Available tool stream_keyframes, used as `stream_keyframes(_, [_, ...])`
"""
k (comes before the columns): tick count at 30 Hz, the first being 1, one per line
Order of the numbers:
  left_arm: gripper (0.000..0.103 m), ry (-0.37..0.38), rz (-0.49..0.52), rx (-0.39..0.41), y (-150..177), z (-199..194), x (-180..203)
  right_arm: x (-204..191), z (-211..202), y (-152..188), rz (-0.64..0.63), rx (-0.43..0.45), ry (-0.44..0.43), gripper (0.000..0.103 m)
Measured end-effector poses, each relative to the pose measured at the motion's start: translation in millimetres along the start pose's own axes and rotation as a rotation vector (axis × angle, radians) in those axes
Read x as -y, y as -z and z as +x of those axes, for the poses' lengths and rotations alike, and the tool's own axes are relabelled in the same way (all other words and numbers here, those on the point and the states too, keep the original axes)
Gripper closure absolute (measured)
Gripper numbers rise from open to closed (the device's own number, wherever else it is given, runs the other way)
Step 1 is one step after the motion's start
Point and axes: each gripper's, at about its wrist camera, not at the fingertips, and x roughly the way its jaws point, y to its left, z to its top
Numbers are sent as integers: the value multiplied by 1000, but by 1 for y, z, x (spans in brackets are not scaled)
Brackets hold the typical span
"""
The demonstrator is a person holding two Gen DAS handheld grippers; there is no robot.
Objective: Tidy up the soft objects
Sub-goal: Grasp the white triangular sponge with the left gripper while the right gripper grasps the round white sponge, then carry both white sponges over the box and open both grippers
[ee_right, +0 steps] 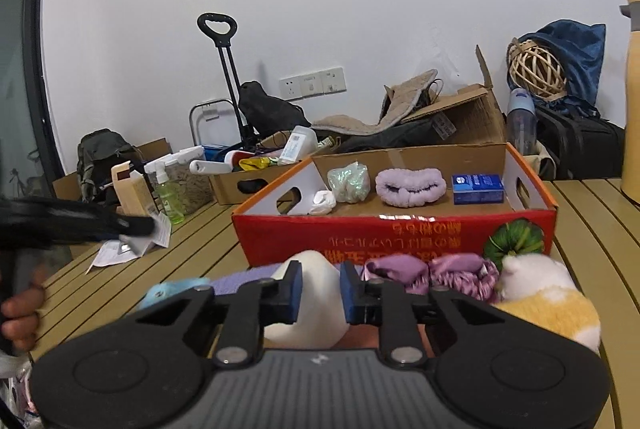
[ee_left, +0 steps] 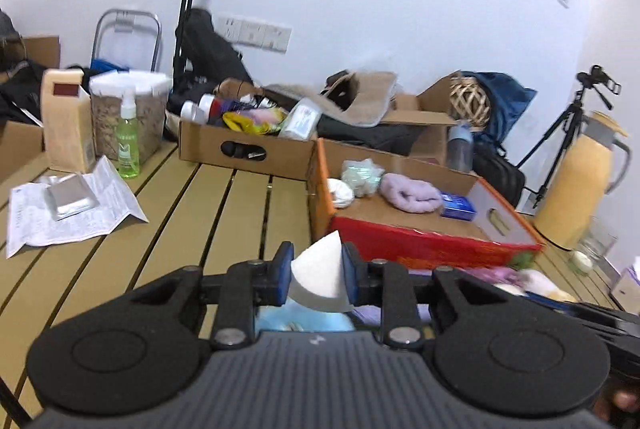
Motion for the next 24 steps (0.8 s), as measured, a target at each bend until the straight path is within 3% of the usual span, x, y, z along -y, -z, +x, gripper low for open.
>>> stream_keyframes(5, [77, 47, 1, 2, 23, -49, 25, -1, -29, 8, 28, 2, -27, 89])
stream_keyframes(13, [76, 129, 13, 28, 57, -103, 56, -5, -112, 22, 103, 26, -63, 89])
stream_keyframes(18, [76, 150, 28, 39, 59, -106, 62, -6, -137, 27, 101, 32, -48, 89])
stream_keyframes(24, [76, 151, 102, 60, 28, -72, 67, -6, -122, 6, 90, 31, -73, 89])
